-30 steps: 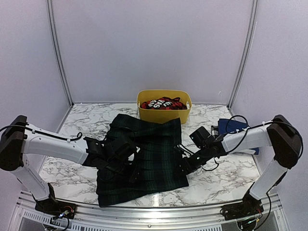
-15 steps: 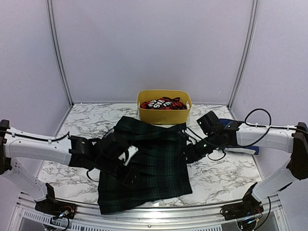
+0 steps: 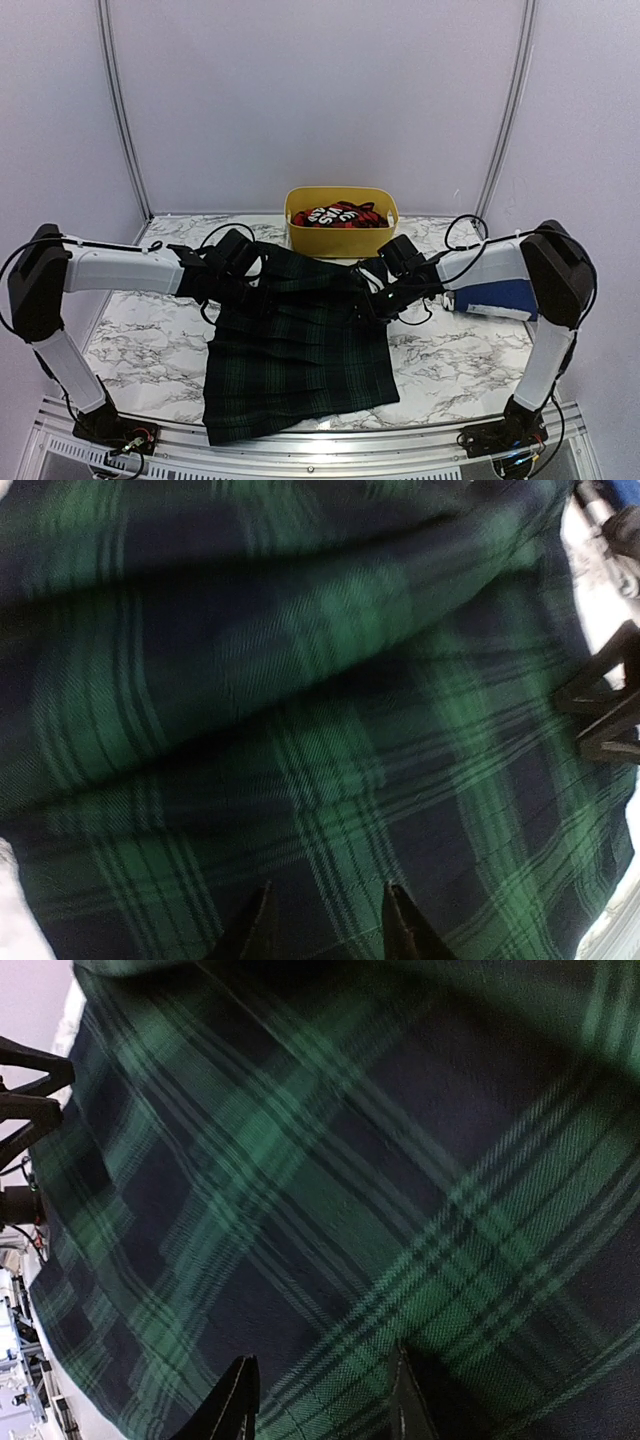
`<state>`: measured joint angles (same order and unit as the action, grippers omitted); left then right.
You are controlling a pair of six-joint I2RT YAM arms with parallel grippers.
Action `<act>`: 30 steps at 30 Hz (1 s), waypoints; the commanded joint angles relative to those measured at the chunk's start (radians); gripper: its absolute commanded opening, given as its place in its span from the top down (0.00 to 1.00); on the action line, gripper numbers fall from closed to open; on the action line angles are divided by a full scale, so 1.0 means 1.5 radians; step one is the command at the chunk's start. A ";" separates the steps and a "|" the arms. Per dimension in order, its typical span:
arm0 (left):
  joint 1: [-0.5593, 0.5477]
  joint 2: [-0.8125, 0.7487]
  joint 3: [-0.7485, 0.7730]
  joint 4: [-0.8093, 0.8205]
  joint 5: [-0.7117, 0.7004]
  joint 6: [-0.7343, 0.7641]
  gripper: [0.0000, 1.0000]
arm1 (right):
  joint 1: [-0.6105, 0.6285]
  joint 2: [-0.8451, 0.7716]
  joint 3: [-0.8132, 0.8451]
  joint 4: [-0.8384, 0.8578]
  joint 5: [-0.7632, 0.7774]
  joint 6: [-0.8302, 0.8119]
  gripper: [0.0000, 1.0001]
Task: Fold and stack the mixed laundry pile
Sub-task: Move the flattened skirt to the center of the board.
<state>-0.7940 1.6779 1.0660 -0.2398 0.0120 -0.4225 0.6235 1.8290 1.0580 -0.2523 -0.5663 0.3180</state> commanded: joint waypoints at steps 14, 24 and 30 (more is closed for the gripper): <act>-0.144 -0.118 -0.162 -0.022 0.087 -0.055 0.77 | 0.076 -0.120 -0.132 -0.124 -0.098 -0.041 0.61; -0.048 -0.076 0.014 -0.013 -0.001 0.031 0.63 | -0.018 -0.161 0.012 -0.082 0.000 -0.060 0.60; 0.002 0.054 0.159 -0.083 -0.057 0.129 0.45 | -0.056 -0.157 0.064 -0.146 0.138 -0.110 0.46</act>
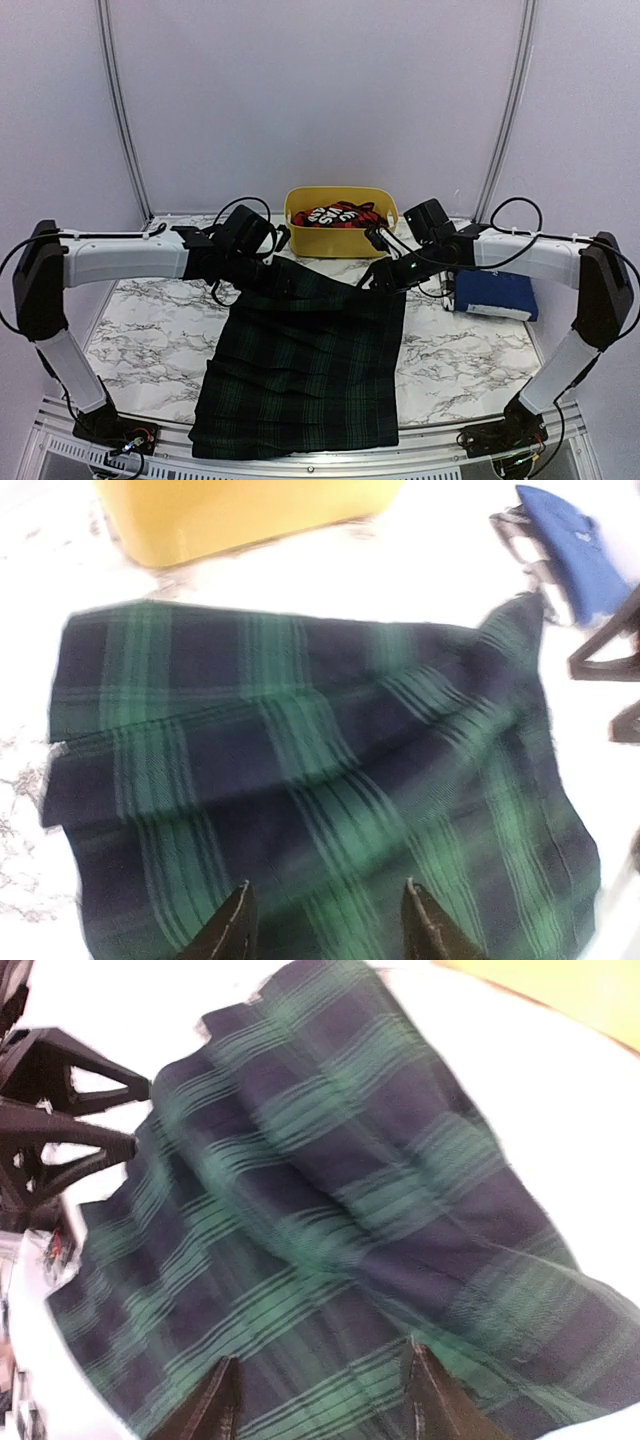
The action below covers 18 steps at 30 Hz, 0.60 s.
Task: Fold and stack the mixed laundry pile
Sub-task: Move the flattened skirt to the center of the board, then smooth out the flattened skirt at the center of the board.
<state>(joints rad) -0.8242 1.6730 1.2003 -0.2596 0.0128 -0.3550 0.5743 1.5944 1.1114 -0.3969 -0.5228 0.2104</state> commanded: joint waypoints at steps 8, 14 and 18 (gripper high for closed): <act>0.132 0.039 0.022 -0.070 -0.045 0.024 0.10 | -0.116 -0.025 -0.014 -0.059 0.161 -0.019 0.26; 0.201 0.063 -0.001 0.027 0.113 -0.037 0.05 | -0.179 -0.027 -0.058 -0.024 0.066 0.045 0.26; 0.226 0.110 0.009 0.088 0.214 -0.074 0.11 | -0.206 -0.020 -0.079 0.013 0.019 0.088 0.26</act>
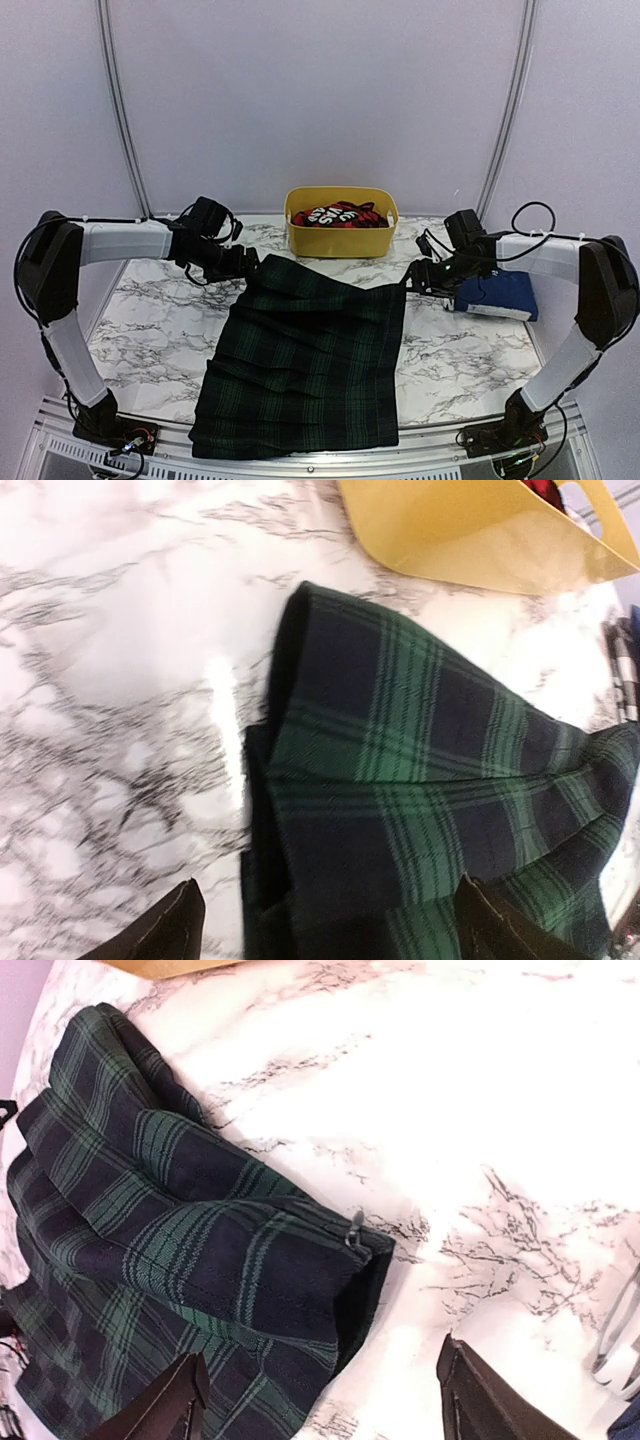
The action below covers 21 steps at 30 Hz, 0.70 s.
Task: Fold and stack the mixed laundry pile
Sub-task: Smooth out the flattened skirt at the center of the board.
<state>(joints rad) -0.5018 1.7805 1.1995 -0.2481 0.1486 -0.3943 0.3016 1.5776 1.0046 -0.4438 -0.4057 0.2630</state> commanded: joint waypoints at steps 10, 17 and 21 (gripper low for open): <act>0.017 0.125 0.064 0.123 0.196 -0.059 0.52 | -0.041 0.057 -0.032 0.123 -0.168 0.095 0.53; 0.028 0.069 0.069 0.201 0.183 -0.072 1.00 | -0.055 0.039 -0.047 0.152 -0.170 0.100 1.00; 0.046 0.044 0.035 0.296 0.140 -0.132 1.00 | -0.083 0.003 -0.082 0.174 -0.142 0.106 1.00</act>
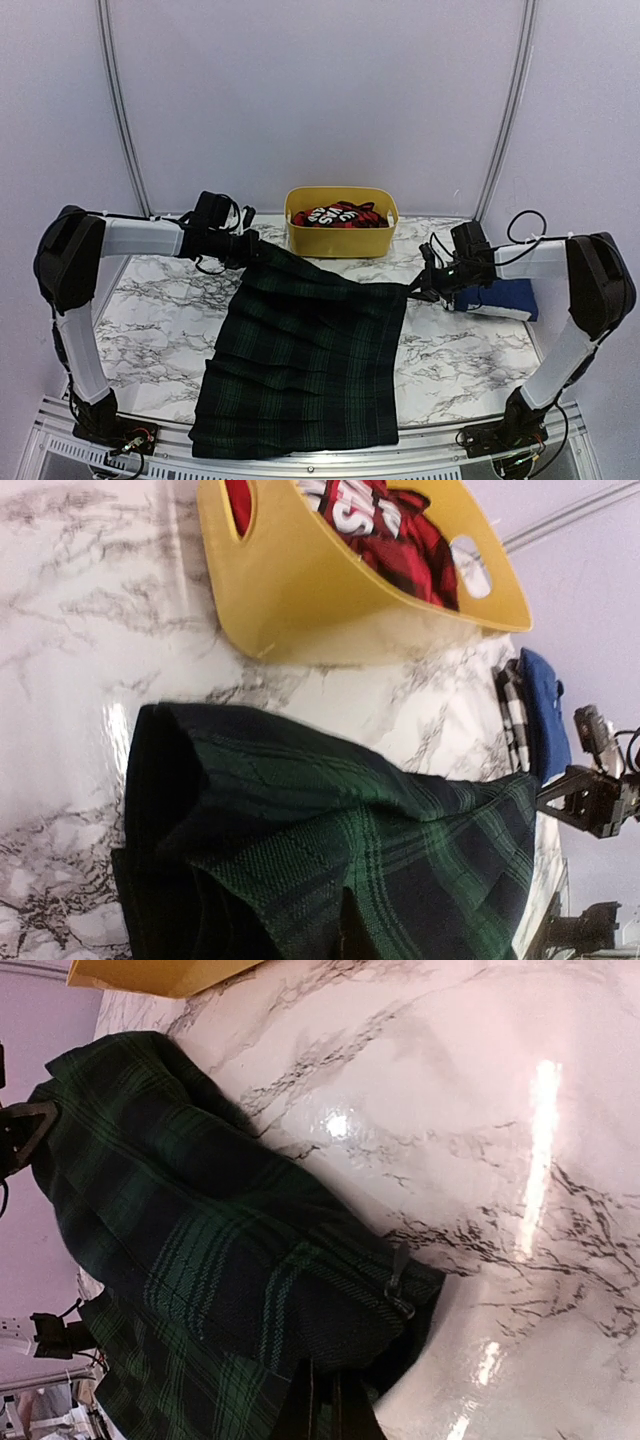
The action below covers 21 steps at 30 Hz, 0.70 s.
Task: Fold and stack the mixed laundry pile
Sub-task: Smooth out the flattened skirt at the center of the board.
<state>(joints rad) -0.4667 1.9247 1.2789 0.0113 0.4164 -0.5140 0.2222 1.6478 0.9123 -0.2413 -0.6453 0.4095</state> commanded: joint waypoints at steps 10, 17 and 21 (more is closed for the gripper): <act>0.050 0.050 0.054 0.097 -0.171 -0.114 0.33 | -0.044 0.045 0.066 0.046 0.115 -0.022 0.90; 0.040 -0.113 -0.027 0.037 -0.193 0.035 0.12 | -0.039 -0.009 0.135 -0.072 0.159 -0.092 0.52; 0.004 -0.186 -0.091 0.007 -0.093 0.118 0.20 | 0.015 -0.095 0.099 -0.052 0.092 -0.102 0.59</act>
<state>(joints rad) -0.4038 1.7630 1.2022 0.0803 0.1619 -0.5037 0.1783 1.6344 1.0714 -0.3050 -0.4446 0.3046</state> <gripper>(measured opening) 0.836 0.444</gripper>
